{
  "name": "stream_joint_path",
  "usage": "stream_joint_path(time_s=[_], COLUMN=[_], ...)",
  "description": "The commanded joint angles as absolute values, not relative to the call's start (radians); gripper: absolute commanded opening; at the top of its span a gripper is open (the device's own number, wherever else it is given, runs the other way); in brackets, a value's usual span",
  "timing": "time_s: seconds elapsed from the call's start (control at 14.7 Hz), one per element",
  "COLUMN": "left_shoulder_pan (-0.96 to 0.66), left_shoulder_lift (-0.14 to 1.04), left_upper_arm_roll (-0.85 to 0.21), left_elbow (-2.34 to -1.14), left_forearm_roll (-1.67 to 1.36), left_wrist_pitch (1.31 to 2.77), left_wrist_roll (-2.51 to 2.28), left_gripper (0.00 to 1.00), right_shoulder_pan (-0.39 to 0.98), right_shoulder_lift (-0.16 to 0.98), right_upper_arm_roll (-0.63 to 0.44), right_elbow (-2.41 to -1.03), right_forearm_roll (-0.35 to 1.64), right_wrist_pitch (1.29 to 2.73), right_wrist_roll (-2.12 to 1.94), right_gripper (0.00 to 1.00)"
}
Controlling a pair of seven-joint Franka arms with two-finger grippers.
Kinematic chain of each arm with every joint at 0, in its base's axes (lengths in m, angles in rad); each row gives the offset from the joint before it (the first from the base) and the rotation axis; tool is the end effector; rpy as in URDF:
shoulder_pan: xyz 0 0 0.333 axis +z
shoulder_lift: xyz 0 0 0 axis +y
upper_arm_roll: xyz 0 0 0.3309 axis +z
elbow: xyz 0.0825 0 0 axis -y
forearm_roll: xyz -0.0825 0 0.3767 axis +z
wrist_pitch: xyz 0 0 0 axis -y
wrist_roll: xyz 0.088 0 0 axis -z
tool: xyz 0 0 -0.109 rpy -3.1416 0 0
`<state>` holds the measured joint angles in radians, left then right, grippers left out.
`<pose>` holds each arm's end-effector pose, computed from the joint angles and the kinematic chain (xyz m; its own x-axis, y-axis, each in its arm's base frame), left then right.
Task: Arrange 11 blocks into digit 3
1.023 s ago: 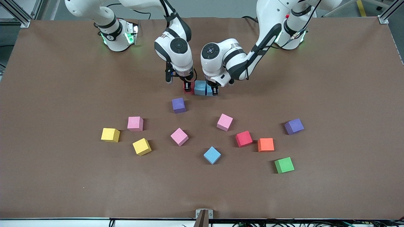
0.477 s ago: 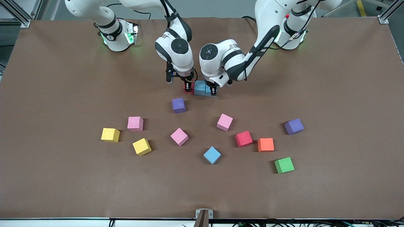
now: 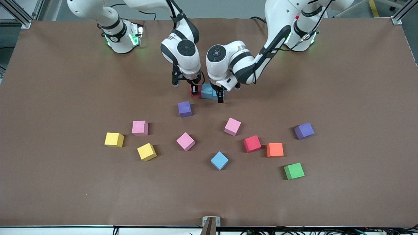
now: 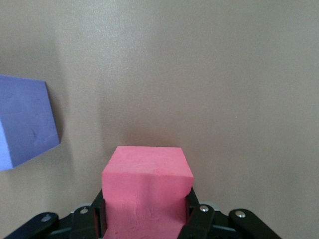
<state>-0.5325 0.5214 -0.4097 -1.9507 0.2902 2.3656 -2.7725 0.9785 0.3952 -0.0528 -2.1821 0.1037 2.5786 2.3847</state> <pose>0.3744 -0.4882 0.2407 -0.0887 0.9952 0.0409 0.9957 0.0897 -0.0246 0.3397 0.4488 0.2239 0.0279 -0.9993 -0.0250 -0.9993 -0.0285 0.0248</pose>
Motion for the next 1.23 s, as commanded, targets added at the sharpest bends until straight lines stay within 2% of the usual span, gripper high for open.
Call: stream_joint_path(time_s=[0.0,0.41,0.75,1.16], left_shoulder_pan=[-0.514,-0.361,-0.282,-0.203], left_shoulder_lift=[0.469,0.436,0.443,0.547], left_upper_arm_roll=[-0.429,-0.541,-0.543,-0.541], left_elbow=[-1.970,-1.953,-1.862,-1.806], left_forearm_roll=[0.308,0.310,0.318,0.331], left_wrist_pitch=[2.324,2.287,2.281,2.290], left_wrist_roll=[-2.922,-2.774,-2.449,-2.057], left_gripper=[1.00,1.00,1.00,1.00], right_shoulder_pan=[0.996,0.993,0.992,0.988], right_shoulder_lift=[0.500,0.500,0.500,0.499], right_upper_arm_roll=[-0.054,-0.054,-0.055,-0.058], right_elbow=[-2.135,-2.135,-2.137,-2.137], right_forearm_roll=[0.133,0.124,0.123,0.123], right_wrist_pitch=[2.642,2.615,2.600,2.580], right_wrist_roll=[2.390,2.373,2.361,2.355], right_gripper=[0.00,0.00,0.00,0.00])
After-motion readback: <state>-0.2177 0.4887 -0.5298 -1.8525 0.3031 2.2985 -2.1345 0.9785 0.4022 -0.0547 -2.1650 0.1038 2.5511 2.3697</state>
